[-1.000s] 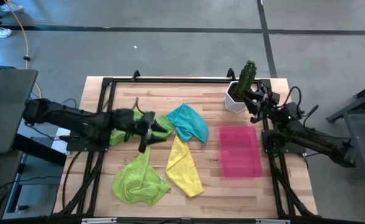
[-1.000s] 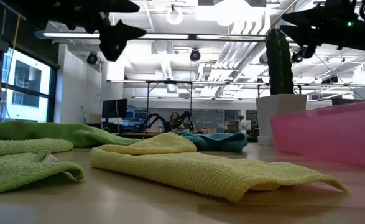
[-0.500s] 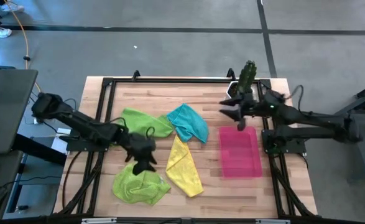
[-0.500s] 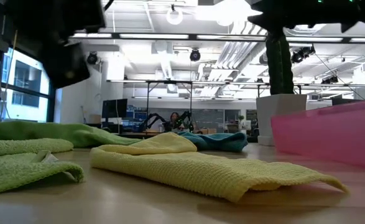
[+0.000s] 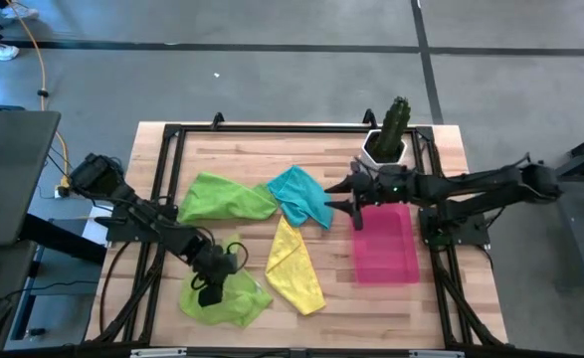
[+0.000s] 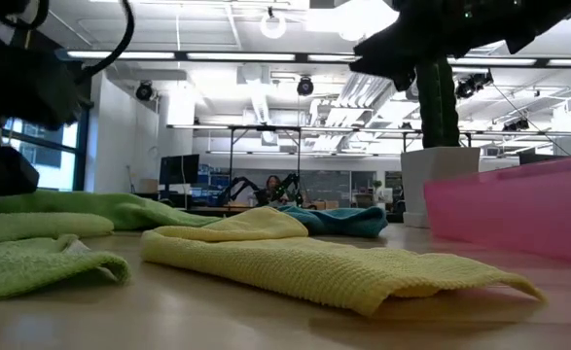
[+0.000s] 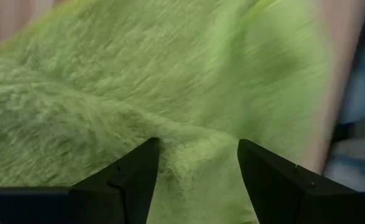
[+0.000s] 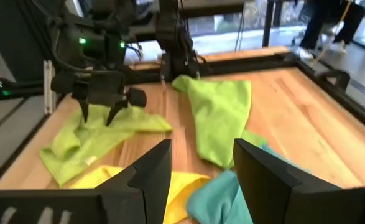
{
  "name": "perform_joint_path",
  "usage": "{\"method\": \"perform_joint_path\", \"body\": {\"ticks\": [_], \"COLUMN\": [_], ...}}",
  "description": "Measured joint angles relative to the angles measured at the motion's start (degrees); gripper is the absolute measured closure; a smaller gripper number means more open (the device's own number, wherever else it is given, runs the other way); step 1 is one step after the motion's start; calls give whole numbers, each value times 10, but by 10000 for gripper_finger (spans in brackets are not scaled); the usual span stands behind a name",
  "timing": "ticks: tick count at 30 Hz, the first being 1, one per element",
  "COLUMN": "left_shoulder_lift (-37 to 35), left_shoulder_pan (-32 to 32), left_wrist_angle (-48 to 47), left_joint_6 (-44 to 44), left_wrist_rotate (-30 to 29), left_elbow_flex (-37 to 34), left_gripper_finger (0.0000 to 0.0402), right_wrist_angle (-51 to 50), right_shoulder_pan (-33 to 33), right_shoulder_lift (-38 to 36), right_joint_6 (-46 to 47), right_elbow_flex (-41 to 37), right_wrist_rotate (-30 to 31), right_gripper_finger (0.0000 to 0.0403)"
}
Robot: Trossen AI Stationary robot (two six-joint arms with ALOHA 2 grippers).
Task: Roll microfiber towels into tight, uniform cylinder then place into a basket
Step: Move the green microfiber towel to the top
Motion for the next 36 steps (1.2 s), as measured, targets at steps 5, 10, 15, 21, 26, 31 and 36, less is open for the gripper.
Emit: {"method": "perform_joint_path", "body": {"ticks": [5,10,15,21,26,31,36], "left_shoulder_lift": [12,3,-13,-21,-17,-14,-14], "left_shoulder_pan": [-5,4,15,25,57,121,215], "left_wrist_angle": [-55,-85,-132,-238,-270,-281,-266], "left_joint_6": [45,100,153,197,214,183,196], "left_wrist_rotate": [-16,-43,-68,-188,-361,-469,-501], "left_elbow_flex": [6,5,3,4,-1,-6,-33], "left_gripper_finger": [193,193,193,193,193,193,193], "right_wrist_angle": [0,4,9,9,10,9,9], "right_shoulder_pan": [22,28,26,26,26,26,26], "right_shoulder_lift": [25,31,31,31,31,31,31], "right_joint_6": [10,9,-2,-18,-35,-34,-32], "right_elbow_flex": [0,0,0,0,0,0,0], "right_wrist_rotate": [25,29,38,94,121,130,131], "right_gripper_finger": [238,238,238,238,238,238,238]}}
